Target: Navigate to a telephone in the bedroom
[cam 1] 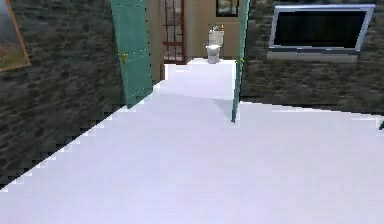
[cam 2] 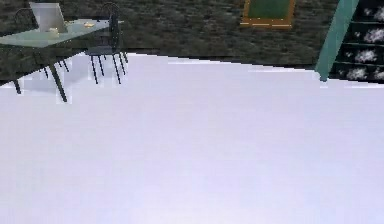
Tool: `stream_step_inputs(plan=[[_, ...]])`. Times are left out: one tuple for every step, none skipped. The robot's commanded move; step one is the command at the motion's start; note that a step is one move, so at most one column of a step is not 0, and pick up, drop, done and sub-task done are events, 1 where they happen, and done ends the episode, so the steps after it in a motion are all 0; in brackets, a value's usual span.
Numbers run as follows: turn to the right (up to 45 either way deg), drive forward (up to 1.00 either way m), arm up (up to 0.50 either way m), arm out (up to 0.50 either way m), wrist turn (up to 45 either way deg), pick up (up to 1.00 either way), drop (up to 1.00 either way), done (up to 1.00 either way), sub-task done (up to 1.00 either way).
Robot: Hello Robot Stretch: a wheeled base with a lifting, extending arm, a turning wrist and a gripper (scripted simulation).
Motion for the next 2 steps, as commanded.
stream_step_inputs(plan=[[0.0,1.00,0.00,0.00,0.0,0.00,0.00,0.00,0.00],[0.0,1.00,0.00,0.00,0.0,0.00,0.00,0.00,0.00]])
